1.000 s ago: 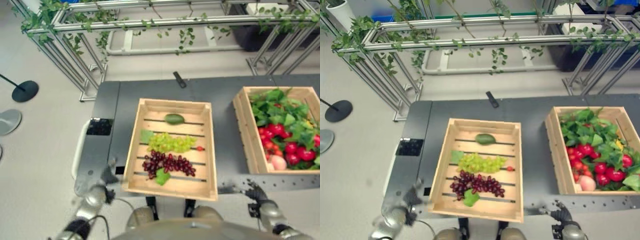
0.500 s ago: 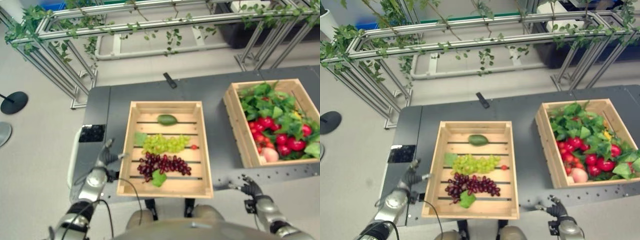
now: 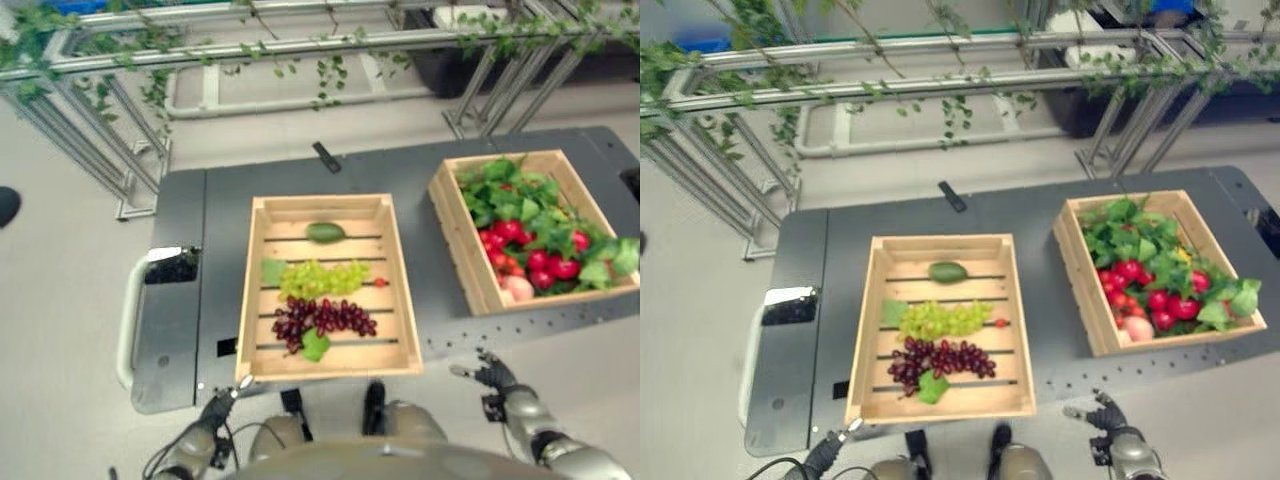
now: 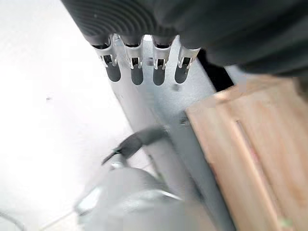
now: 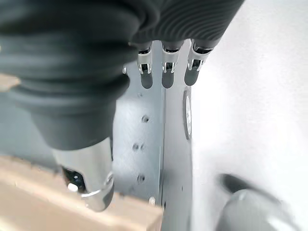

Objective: Pick up the fruits from the basket on one side to the basket on the other side

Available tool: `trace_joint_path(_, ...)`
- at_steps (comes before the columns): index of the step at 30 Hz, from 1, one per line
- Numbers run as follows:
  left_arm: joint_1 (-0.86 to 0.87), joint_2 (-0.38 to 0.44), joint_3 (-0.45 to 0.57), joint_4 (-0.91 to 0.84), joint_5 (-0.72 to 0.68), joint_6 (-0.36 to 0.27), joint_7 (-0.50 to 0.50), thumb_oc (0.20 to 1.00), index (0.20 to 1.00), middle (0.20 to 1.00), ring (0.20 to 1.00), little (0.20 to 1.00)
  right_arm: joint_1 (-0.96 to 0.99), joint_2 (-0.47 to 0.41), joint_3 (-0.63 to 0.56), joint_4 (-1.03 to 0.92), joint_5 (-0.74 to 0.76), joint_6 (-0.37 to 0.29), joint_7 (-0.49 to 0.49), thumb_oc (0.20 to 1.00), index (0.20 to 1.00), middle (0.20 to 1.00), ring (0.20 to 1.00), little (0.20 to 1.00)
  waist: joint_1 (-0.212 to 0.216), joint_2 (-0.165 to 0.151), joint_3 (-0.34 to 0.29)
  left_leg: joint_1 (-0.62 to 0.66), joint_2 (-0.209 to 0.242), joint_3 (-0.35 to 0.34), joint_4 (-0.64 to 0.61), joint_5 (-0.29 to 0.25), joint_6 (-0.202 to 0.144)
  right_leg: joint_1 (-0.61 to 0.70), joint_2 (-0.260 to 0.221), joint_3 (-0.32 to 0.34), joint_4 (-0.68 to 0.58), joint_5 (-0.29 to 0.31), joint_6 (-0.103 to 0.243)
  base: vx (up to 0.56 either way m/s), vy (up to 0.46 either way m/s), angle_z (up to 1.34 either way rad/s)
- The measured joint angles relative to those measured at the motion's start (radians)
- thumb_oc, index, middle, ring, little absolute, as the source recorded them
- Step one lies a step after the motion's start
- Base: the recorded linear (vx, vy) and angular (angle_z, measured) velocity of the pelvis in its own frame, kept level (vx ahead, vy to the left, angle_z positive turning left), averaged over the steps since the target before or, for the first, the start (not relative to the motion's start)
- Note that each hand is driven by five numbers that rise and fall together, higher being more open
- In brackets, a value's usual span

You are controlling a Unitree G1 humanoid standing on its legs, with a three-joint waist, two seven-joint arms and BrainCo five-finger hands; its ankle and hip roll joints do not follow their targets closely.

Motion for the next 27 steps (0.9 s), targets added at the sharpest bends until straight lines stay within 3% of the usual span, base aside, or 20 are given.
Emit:
trace_joint_path(2, 0.0, 0.017, 0.001, 0.018, -0.01, 0.009, 0.006, 1.0, 1.0, 1.0, 1.0, 1.0, -0.012, 0.0, 0.0, -0.005, 0.0, -0.002, 0.0, 1.0, 1.0, 1.0, 1.0, 1.0, 0.028, -0.038, -0.008, -0.034, -0.011, -0.009, 0.043, 0.005, -0.009, 0.1, 0.011, 0.022, -0.237, -0.001, -0.006, -0.2, -0.231, -0.1)
trace_joint_path(3, 0.002, 0.018, 0.001, 0.022, -0.014, 0.009, 0.007, 1.0, 1.0, 1.0, 1.0, 1.0, -0.022, 0.0, 0.001, -0.004, -0.001, -0.003, 0.0, 1.0, 1.0, 1.0, 1.0, 1.0, 0.035, -0.043, -0.008, -0.045, -0.021, -0.013, 0.053, 0.003, -0.011, 0.125, 0.012, 0.021, -0.297, -0.005, -0.014, -0.38, -0.425, -0.15)
trace_joint_path(4, 0.012, -0.003, 0.002, 0.028, -0.015, 0.009, 0.008, 1.0, 1.0, 1.0, 1.0, 1.0, -0.045, -0.011, 0.001, -0.003, -0.001, -0.004, -0.001, 1.0, 1.0, 1.0, 1.0, 1.0, 0.048, -0.015, 0.006, -0.053, -0.008, -0.046, 0.059, 0.025, -0.044, 0.151, 0.033, 0.01, -0.354, -0.015, -0.092, -0.3, -0.328, -0.04)
trace_joint_path(6, 0.021, -0.022, 0.002, 0.026, -0.033, 0.007, 0.015, 1.0, 1.0, 1.0, 1.0, 1.0, -0.044, -0.013, 0.004, -0.005, -0.002, -0.003, -0.001, 1.0, 1.0, 1.0, 1.0, 1.0, 0.052, 0.018, 0.011, -0.08, 0.043, -0.064, 0.075, 0.056, -0.06, 0.131, 0.078, 0.014, -0.358, -0.003, -0.129, -0.27, -0.316, -0.01)
trace_joint_path(7, 0.024, -0.026, -0.001, 0.027, -0.036, 0.008, 0.017, 1.0, 1.0, 1.0, 1.0, 1.0, -0.036, -0.01, 0.005, -0.002, -0.002, -0.002, 0.0, 1.0, 1.0, 1.0, 1.0, 1.0, 0.055, 0.022, 0.009, -0.09, 0.054, -0.071, 0.088, 0.069, -0.05, 0.129, 0.106, 0.009, -0.359, -0.003, -0.138, -0.22, -0.299, 0.19)
trace_joint_path(8, 0.023, -0.023, 0.002, 0.028, -0.041, 0.011, 0.022, 1.0, 1.0, 1.0, 1.0, 1.0, -0.019, -0.009, 0.003, -0.011, -0.002, -0.003, 0.0, 1.0, 1.0, 1.0, 1.0, 1.0, 0.05, 0.028, 0.009, -0.131, 0.077, -0.099, 0.123, 0.096, -0.085, 0.115, 0.12, -0.008, -0.341, -0.01, -0.164, -0.19, -0.269, 0.23)
trace_joint_path(9, 0.026, -0.023, 0.001, 0.029, -0.041, 0.01, 0.024, 1.0, 1.0, 1.0, 1.0, 1.0, -0.006, -0.009, 0.005, -0.003, -0.002, 0.0, 0.0, 1.0, 1.0, 1.0, 1.0, 1.0, 0.059, 0.019, 0.016, -0.14, 0.094, -0.129, 0.124, 0.138, -0.087, 0.109, 0.15, -0.011, -0.331, -0.013, -0.181, -0.19, -0.268, 0.32)
trace_joint_path(12, 0.038, -0.024, -0.001, 0.033, -0.041, 0.01, 0.025, 1.0, 1.0, 1.0, 1.0, 1.0, 0.02, -0.016, 0.005, 0.0, -0.001, 0.0, -0.004, 1.0, 1.0, 1.0, 1.0, 1.0, 0.057, 0.006, 0.029, -0.152, 0.116, -0.185, 0.101, 0.227, -0.13, 0.107, 0.181, -0.039, -0.312, -0.011, -0.225, -0.17, -0.186, 0.32)
trace_joint_path(14, 0.038, -0.03, -0.001, 0.034, -0.041, 0.01, 0.025, 1.0, 1.0, 1.0, 1.0, 1.0, 0.041, -0.028, 0.003, 0.004, 0.004, 0.0, -0.005, 1.0, 1.0, 1.0, 1.0, 1.0, 0.051, 0.007, 0.033, -0.157, 0.116, -0.19, 0.081, 0.275, -0.139, 0.11, 0.193, -0.077, -0.305, -0.014, -0.239, -0.2, -0.144, 0.55)
trace_joint_path(16, 0.022, -0.04, -0.001, 0.032, -0.04, 0.009, 0.027, 1.0, 1.0, 1.0, 1.0, 1.0, 0.056, -0.045, 0.003, 0.005, 0.007, 0.0, -0.007, 1.0, 1.0, 1.0, 1.0, 1.0, 0.041, 0.03, 0.047, -0.173, 0.126, -0.151, 0.084, 0.296, -0.124, 0.112, 0.204, -0.115, -0.296, -0.029, -0.261, -0.31, -0.124, 0.47)
trace_joint_path(18, 0.017, -0.039, 0.003, 0.03, -0.041, 0.009, 0.029, 1.0, 1.0, 1.0, 1.0, 1.0, 0.067, -0.045, 0.005, 0.006, 0.007, -0.001, -0.008, 1.0, 1.0, 1.0, 1.0, 1.0, 0.047, 0.021, 0.049, -0.173, 0.113, -0.135, 0.112, 0.273, -0.147, 0.103, 0.183, -0.129, -0.289, -0.018, -0.274, -0.22, -0.067, 0.0)
trace_joint_path(19, 0.027, -0.033, 0.012, 0.031, -0.04, 0.009, 0.029, 1.0, 1.0, 1.0, 1.0, 1.0, 0.063, -0.033, 0.007, 0.004, 0.007, -0.001, -0.006, 1.0, 1.0, 1.0, 1.0, 1.0, 0.055, -0.01, 0.045, -0.168, 0.079, -0.135, 0.164, 0.214, -0.179, 0.095, 0.143, -0.14, -0.291, -0.007, -0.264, -0.12, -0.016, -0.18)
trace_joint_path(20, 0.034, -0.032, 0.024, 0.033, -0.04, 0.009, 0.029, 1.0, 1.0, 1.0, 1.0, 1.0, 0.062, -0.027, 0.006, 0.003, 0.008, -0.001, -0.005, 1.0, 1.0, 1.0, 1.0, 1.0, 0.053, -0.024, 0.041, -0.15, 0.049, -0.131, 0.183, 0.175, -0.165, 0.094, 0.124, -0.145, -0.301, 0.006, -0.25, -0.19, -0.015, -0.07)
trace_joint_path(21, 0.04, -0.035, 0.032, 0.04, -0.04, 0.009, 0.029, 1.0, 1.0, 1.0, 1.0, 1.0, 0.057, -0.029, 0.005, 0.002, 0.01, -0.002, -0.004, 1.0, 1.0, 1.0, 1.0, 1.0, 0.045, -0.031, 0.038, -0.119, 0.007, -0.137, 0.23, 0.088, -0.107, 0.102, 0.099, -0.153, -0.319, 0.022, -0.233, -0.08, 0.003, 0.17)
trace_joint_path(22, 0.04, -0.036, 0.032, 0.039, -0.04, 0.009, 0.028, 1.0, 1.0, 1.0, 1.0, 1.0, 0.062, -0.03, 0.005, 0.006, 0.015, -0.002, -0.004, 1.0, 1.0, 1.0, 1.0, 1.0, 0.033, -0.023, 0.036, -0.106, -0.013, -0.14, 0.231, 0.069, -0.09, 0.106, 0.092, -0.159, -0.316, 0.028, -0.227, -0.12, 0.018, 0.38)
trace_joint_path(25, 0.014, -0.03, 0.031, 0.03, -0.04, 0.007, 0.027, 1.0, 1.0, 1.0, 1.0, 1.0, 0.077, -0.021, 0.004, 0.02, 0.016, -0.001, -0.002, 1.0, 1.0, 1.0, 1.0, 1.0, 0.013, -0.024, 0.031, -0.103, -0.039, -0.175, 0.212, 0.061, -0.091, 0.103, 0.074, -0.179, -0.332, 0.034, -0.215, -0.09, 0.067, 0.24)
trace_joint_path(27, 0.007, -0.032, 0.031, 0.026, -0.04, 0.007, 0.024, 1.0, 1.0, 1.0, 1.0, 1.0, 0.075, -0.022, 0.003, 0.016, 0.017, -0.002, -0.002, 1.0, 1.0, 1.0, 1.0, 1.0, -0.005, -0.028, 0.018, -0.1, -0.07, -0.173, 0.244, -0.005, -0.076, 0.095, 0.056, -0.186, -0.343, 0.049, -0.204, -0.04, 0.076, 0.11)
